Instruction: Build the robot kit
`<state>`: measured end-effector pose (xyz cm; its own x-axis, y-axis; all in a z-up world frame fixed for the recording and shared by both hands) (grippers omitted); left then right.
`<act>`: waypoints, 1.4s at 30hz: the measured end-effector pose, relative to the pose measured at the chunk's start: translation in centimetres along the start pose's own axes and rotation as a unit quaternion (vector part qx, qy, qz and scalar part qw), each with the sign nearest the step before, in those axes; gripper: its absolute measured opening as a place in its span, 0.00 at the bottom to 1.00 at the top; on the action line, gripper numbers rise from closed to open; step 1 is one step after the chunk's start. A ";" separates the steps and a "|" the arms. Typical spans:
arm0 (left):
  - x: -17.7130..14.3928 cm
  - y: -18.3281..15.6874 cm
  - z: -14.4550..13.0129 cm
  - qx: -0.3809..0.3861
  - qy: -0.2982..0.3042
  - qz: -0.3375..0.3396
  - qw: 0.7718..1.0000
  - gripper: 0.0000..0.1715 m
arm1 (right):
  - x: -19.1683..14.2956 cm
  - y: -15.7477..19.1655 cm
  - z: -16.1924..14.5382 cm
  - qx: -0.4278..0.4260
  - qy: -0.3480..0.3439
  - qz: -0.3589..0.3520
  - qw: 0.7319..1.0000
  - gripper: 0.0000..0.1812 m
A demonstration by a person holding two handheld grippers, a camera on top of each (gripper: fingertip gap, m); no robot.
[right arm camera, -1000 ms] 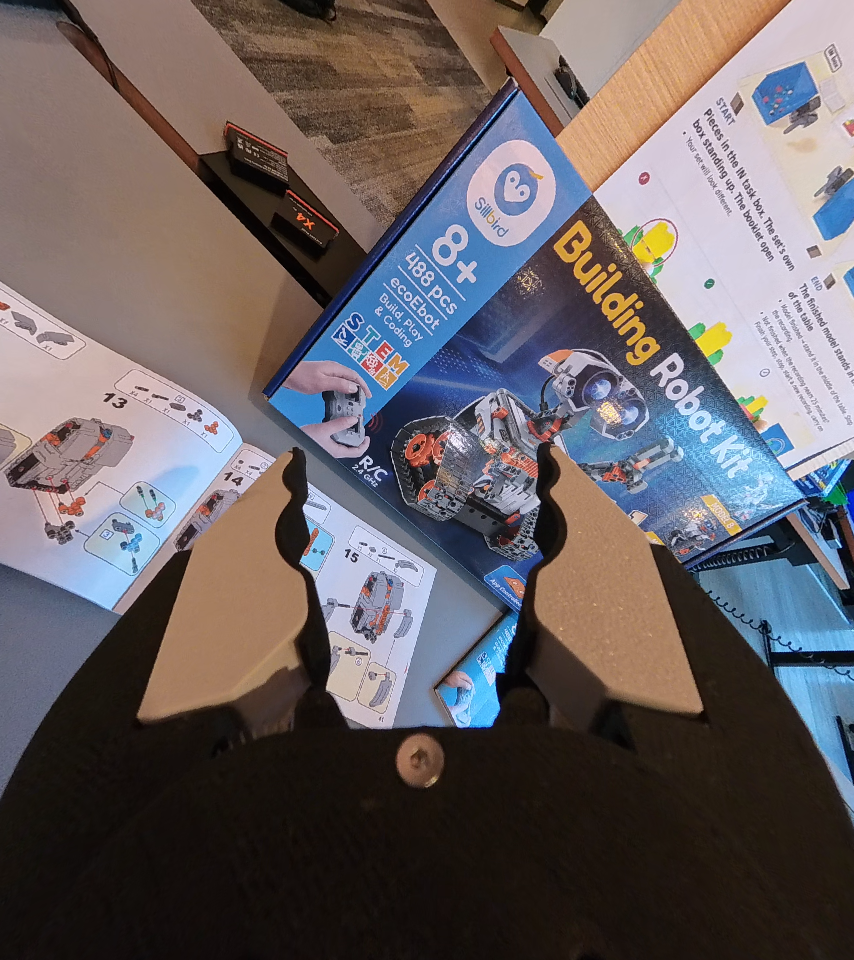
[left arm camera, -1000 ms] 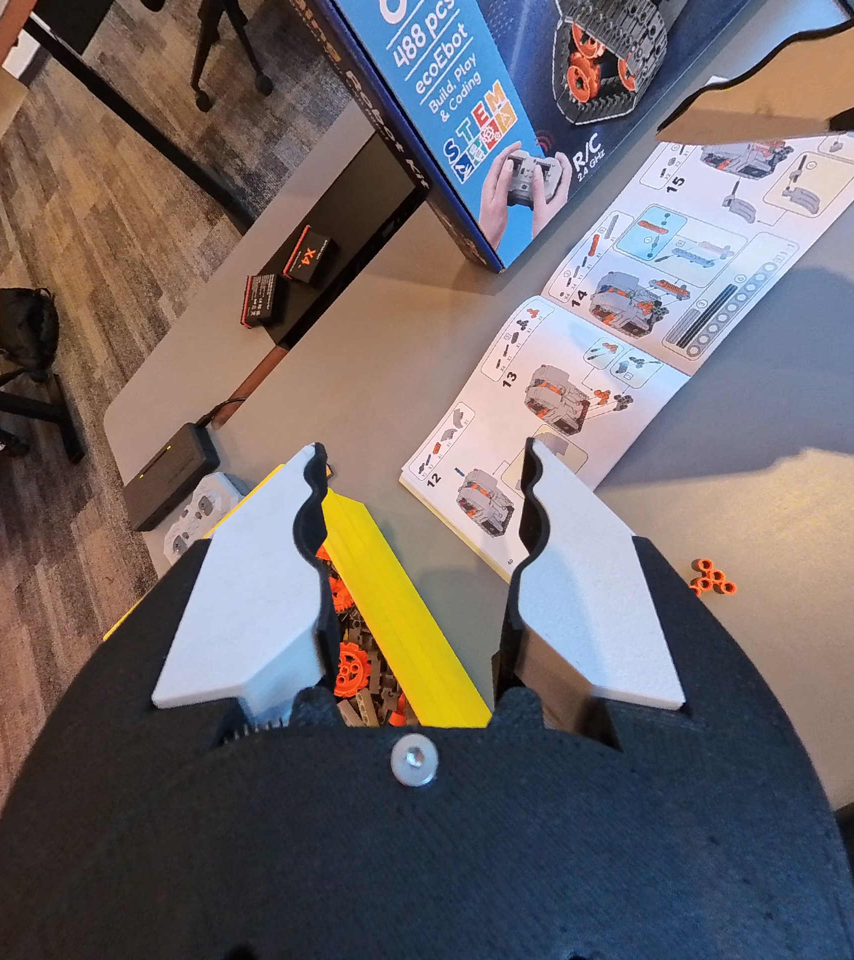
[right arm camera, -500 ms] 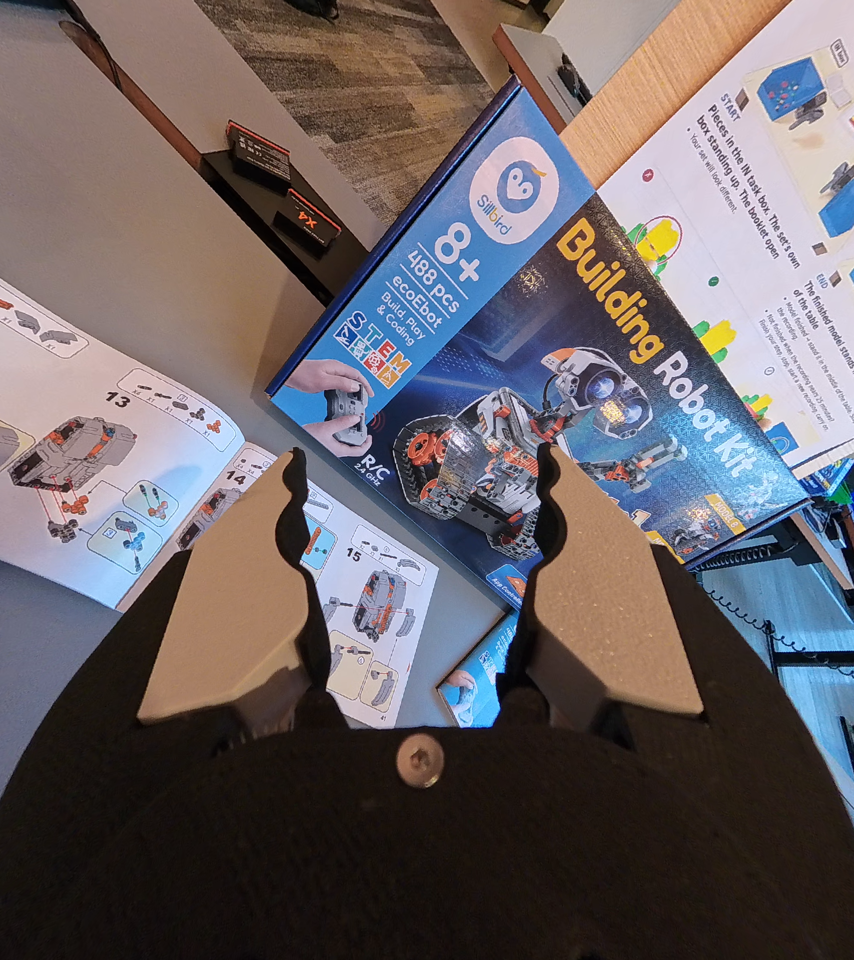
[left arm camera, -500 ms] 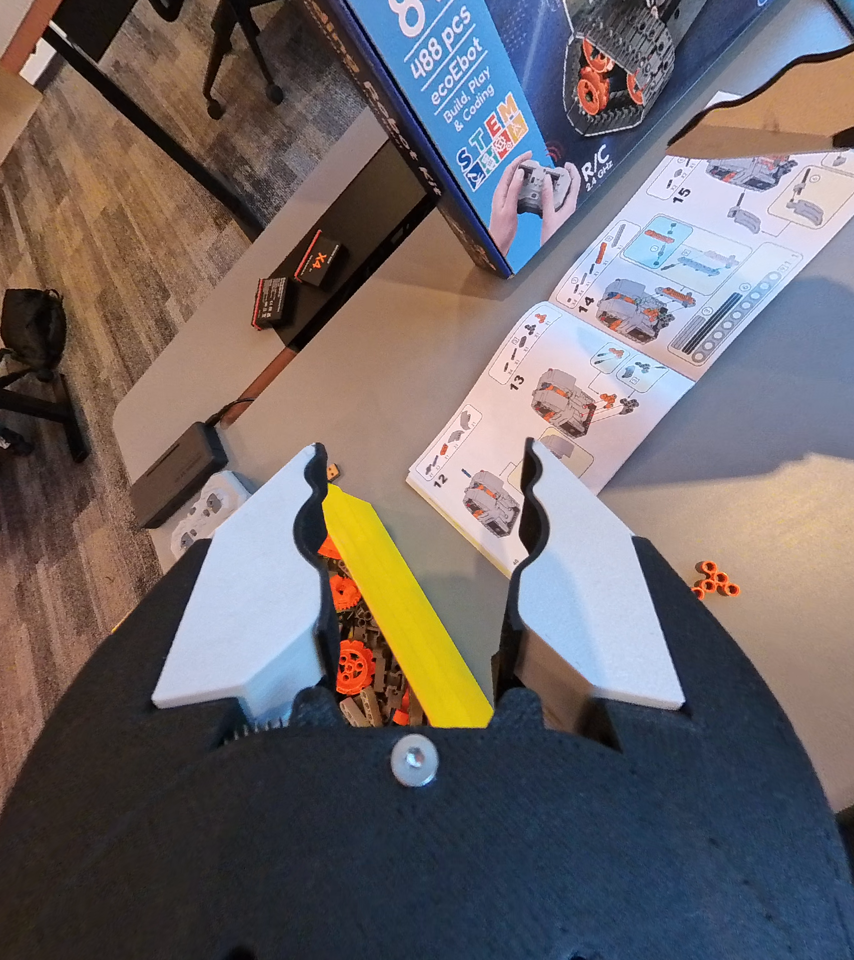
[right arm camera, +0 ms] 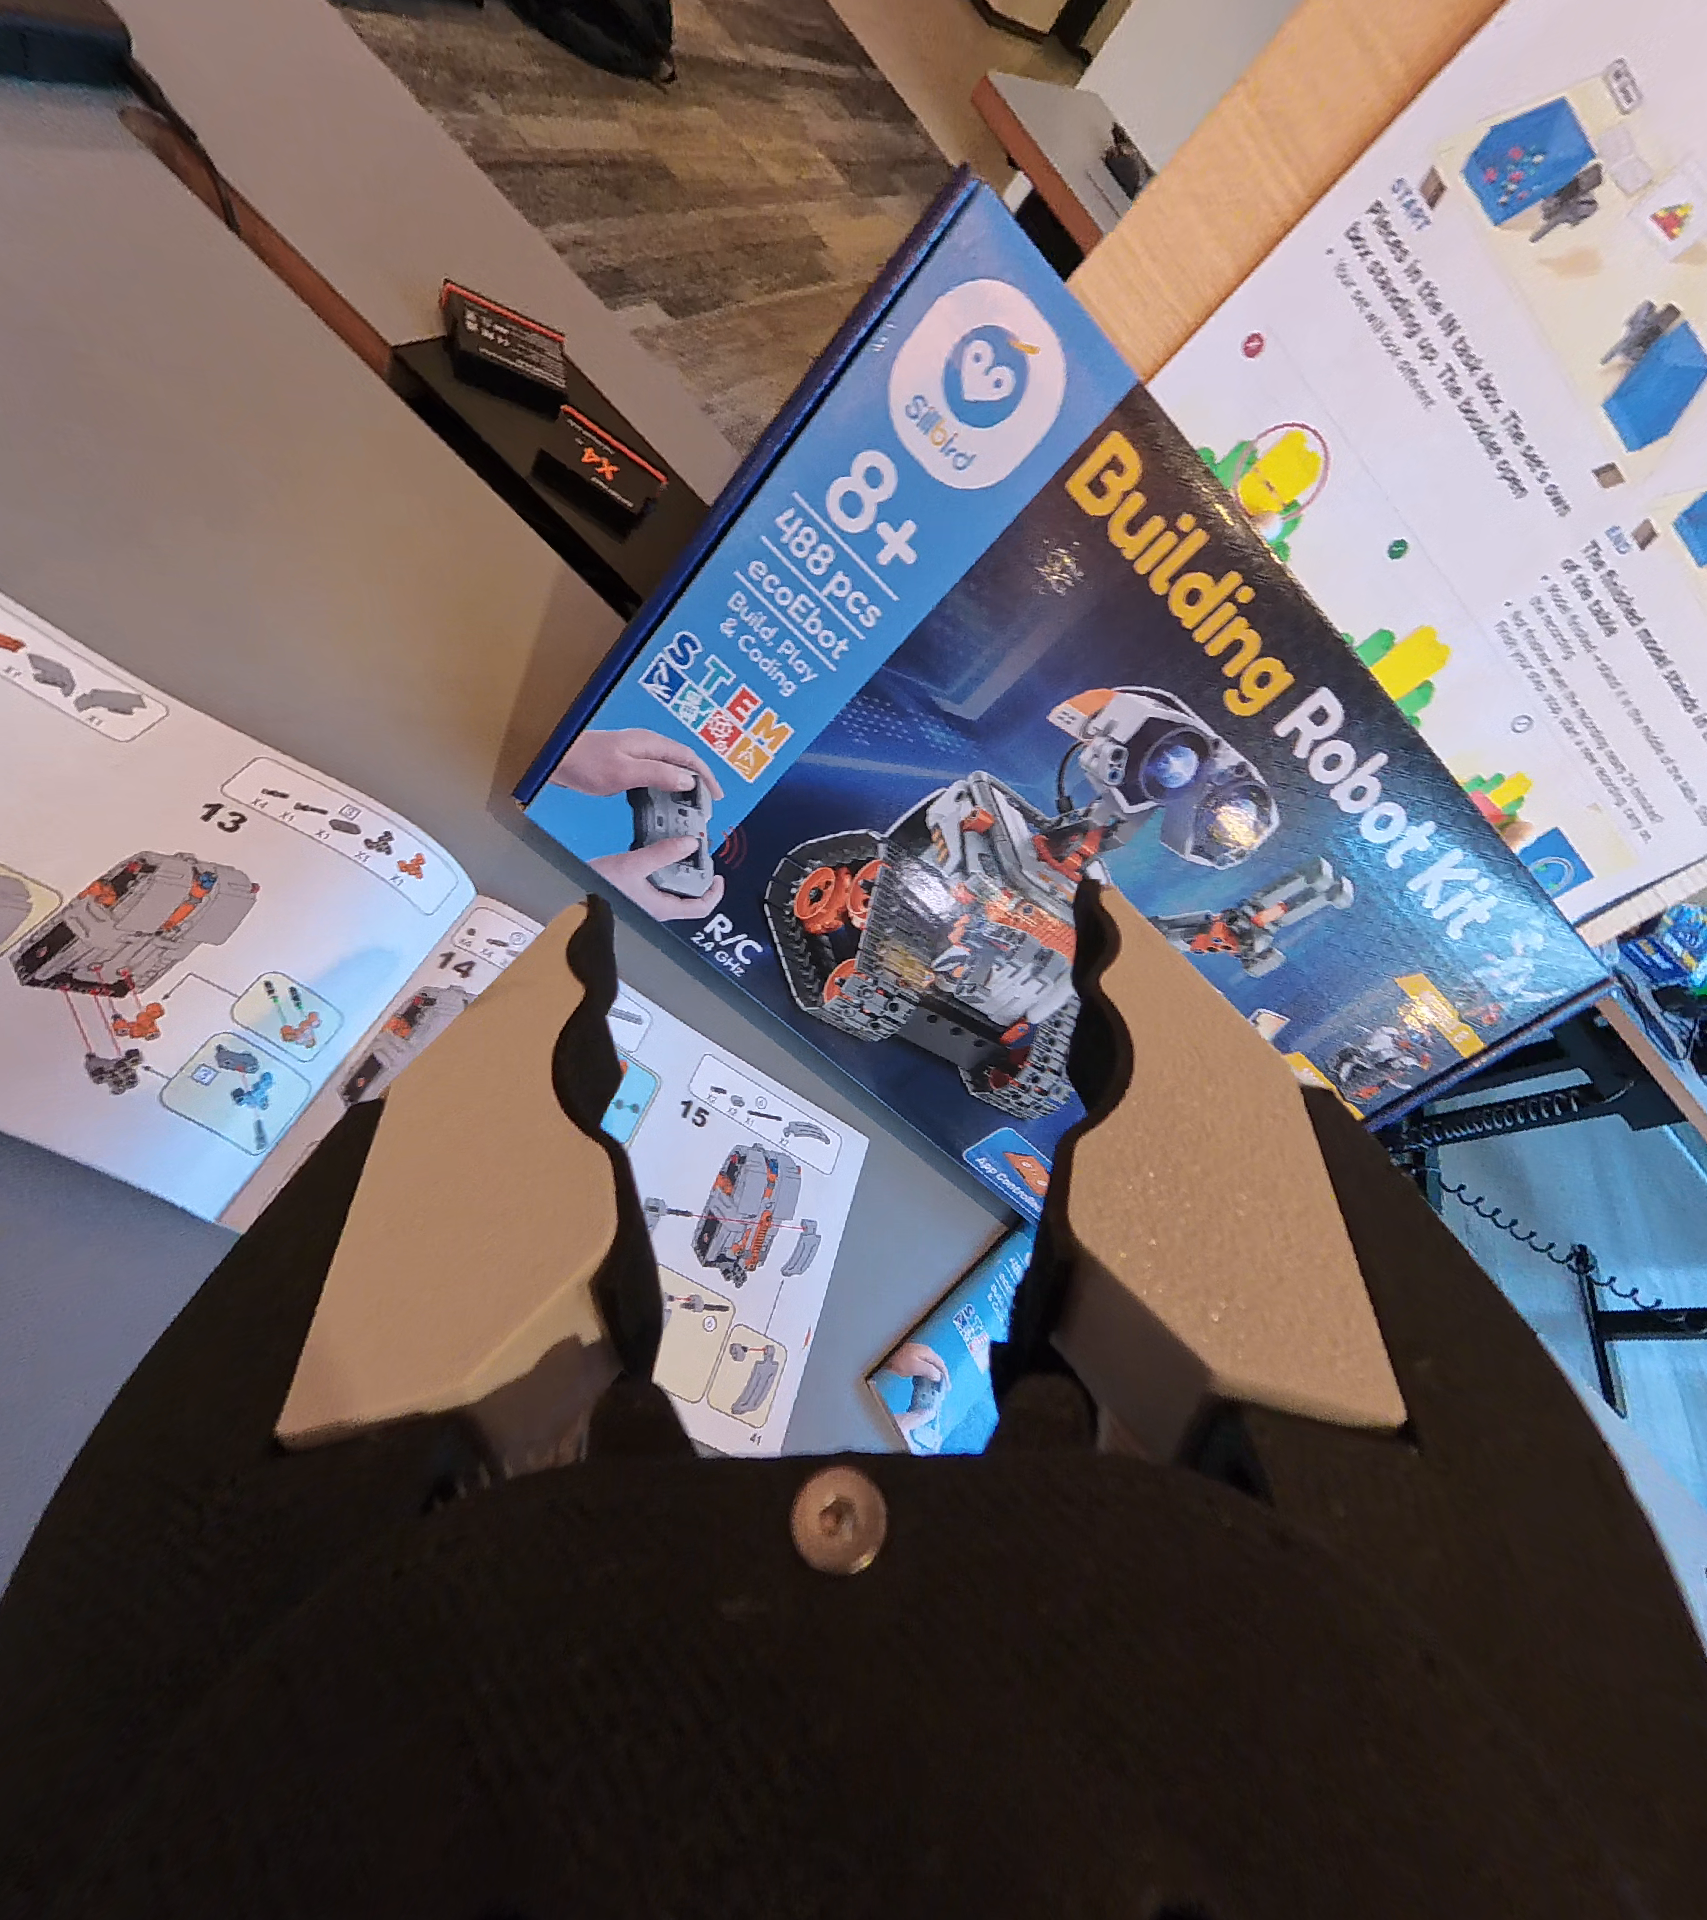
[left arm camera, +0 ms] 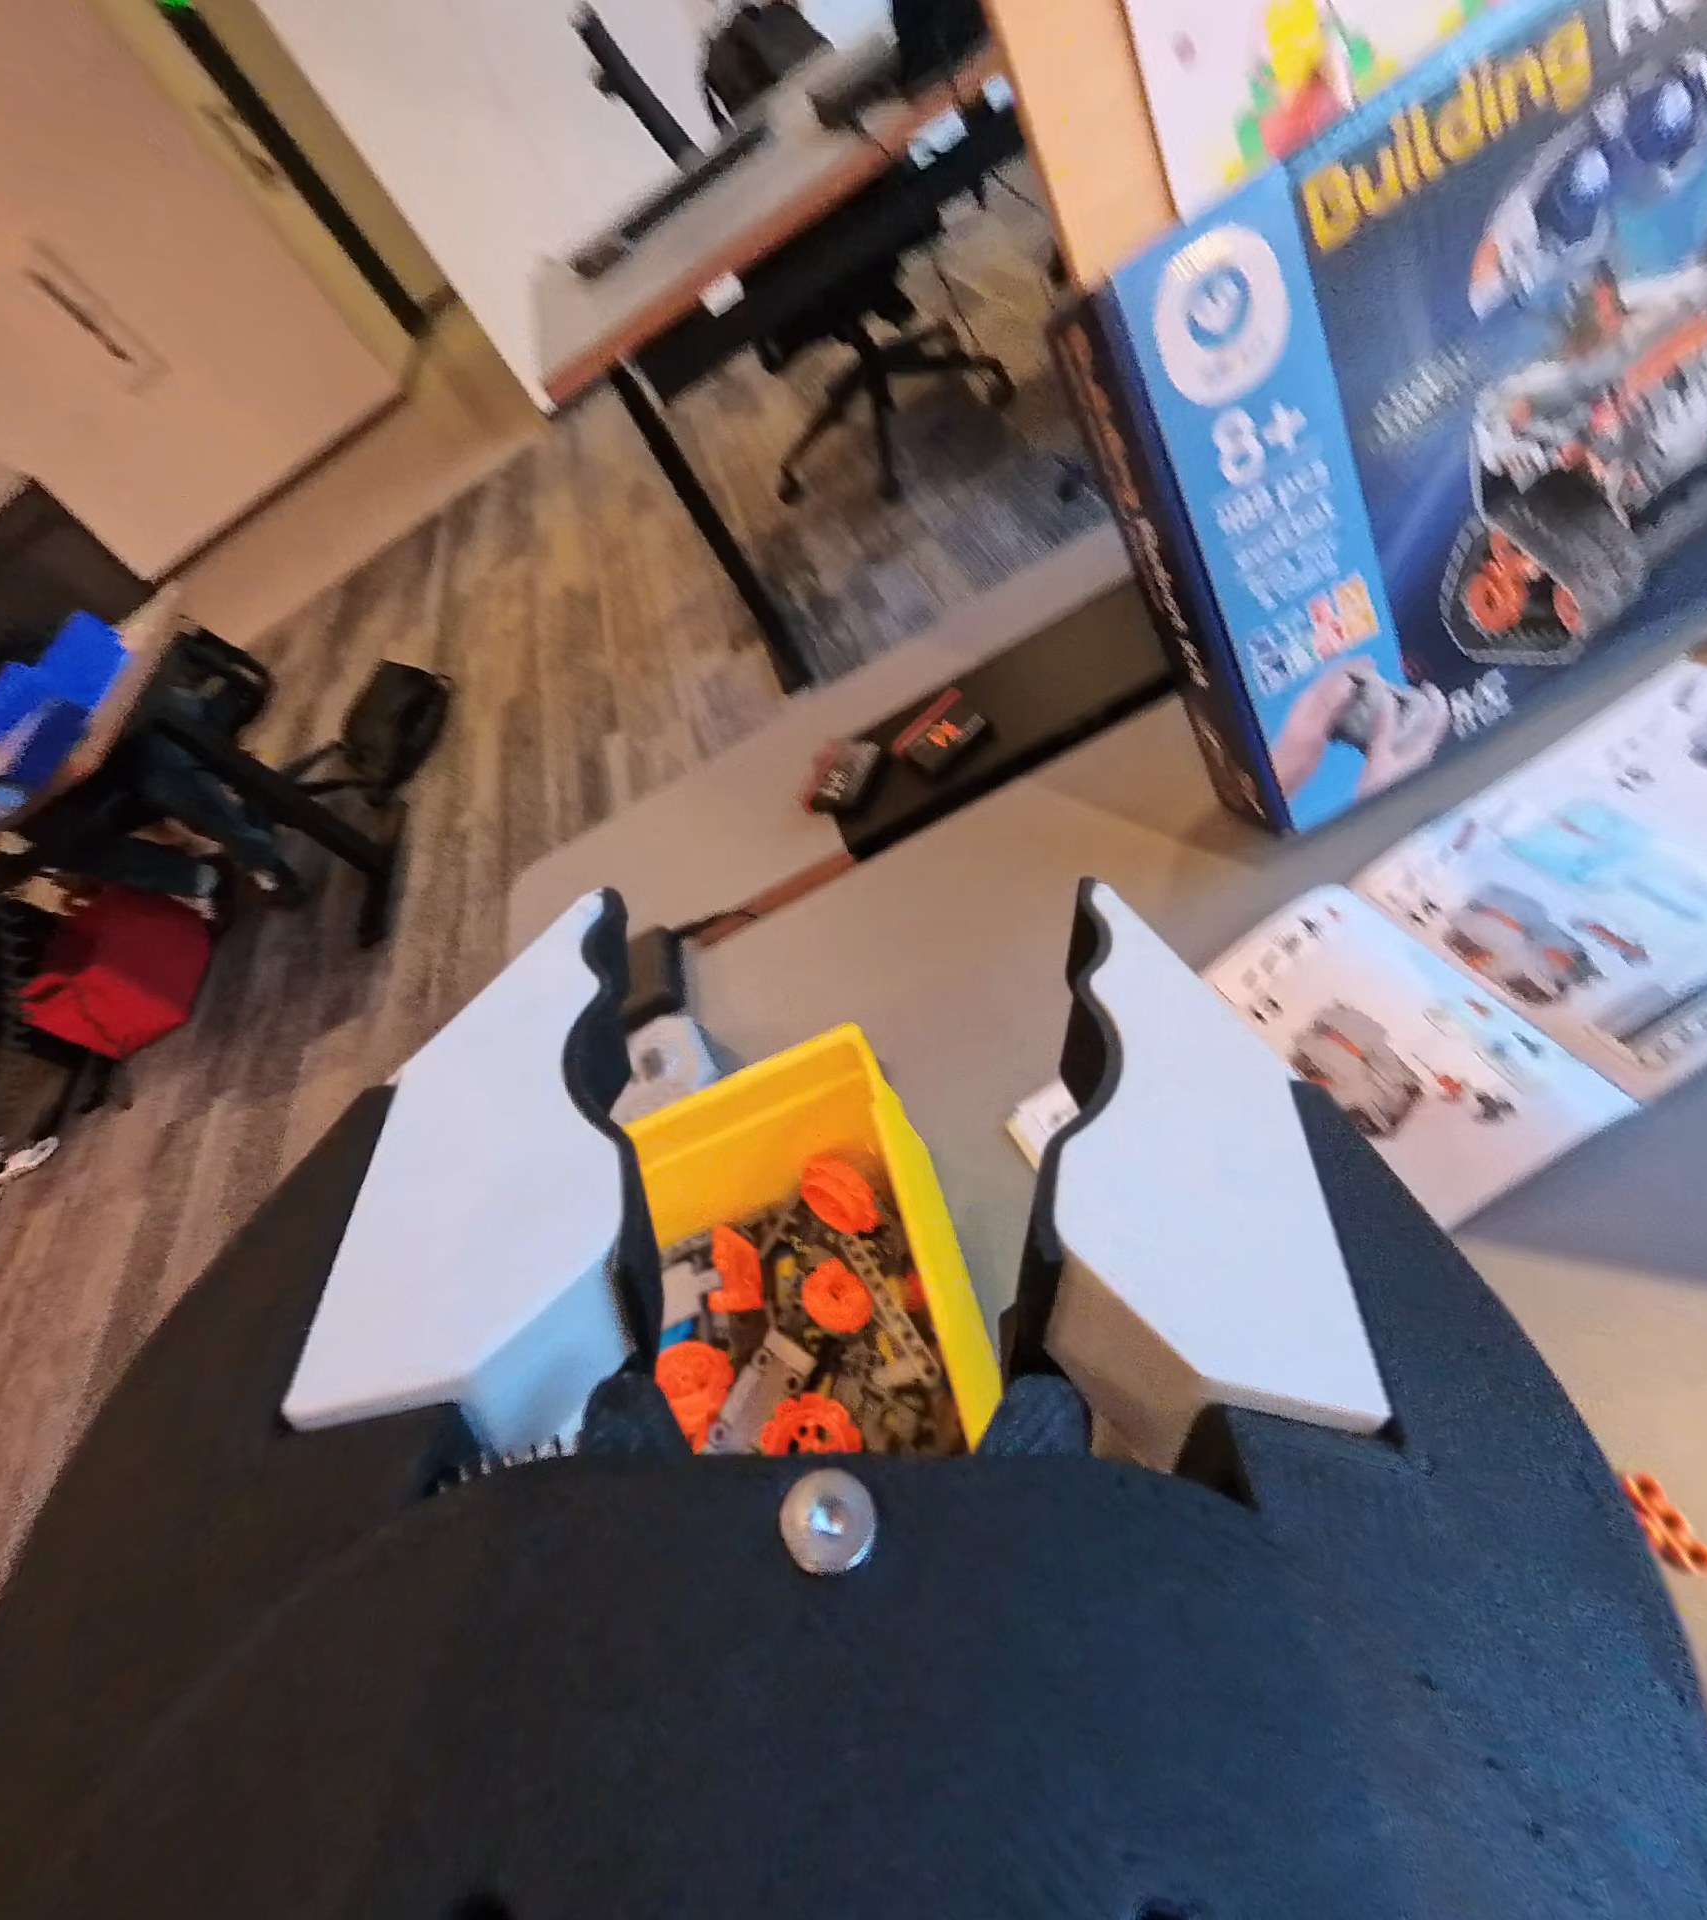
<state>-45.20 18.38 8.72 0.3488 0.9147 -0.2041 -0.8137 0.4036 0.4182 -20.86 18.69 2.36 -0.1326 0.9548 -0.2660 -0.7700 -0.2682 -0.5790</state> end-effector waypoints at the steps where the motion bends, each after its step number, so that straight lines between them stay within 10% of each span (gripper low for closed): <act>1: -0.3 0.7 0.4 -0.002 -0.016 0.017 1.000 0.48 | 0.0 -0.1 -0.1 0.002 0.001 -0.001 1.000 0.48; 12: -3.4 4.8 0.7 -0.093 -0.049 -0.013 0.994 0.46 | -0.3 -0.9 -0.3 0.013 -0.003 0.002 1.000 0.45; 20: -6.9 8.9 -6.0 -0.172 0.088 -0.089 0.977 0.35 | -2.8 -3.7 0.0 0.083 -0.036 0.062 0.994 0.22; 42: -2.7 6.5 -13.5 -0.162 0.290 -0.151 0.931 0.16 | -4.4 -3.3 0.9 0.150 -0.075 0.149 0.974 0.19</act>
<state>-57.72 18.26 0.06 0.3518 0.5581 -0.7515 -0.8490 0.5283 -0.0052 -18.30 15.47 6.12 -0.4511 0.8542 -0.2585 -0.8280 -0.5087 -0.2359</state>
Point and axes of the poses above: each gripper's, where its closed fingertips meet, x out along the fingers, z out of its top, y = z × x across the jaws, the point moved 4 cm from there along -x, back along the fingers, and after that the axes turned 10 degrees about -y, right-handed, at the moved point
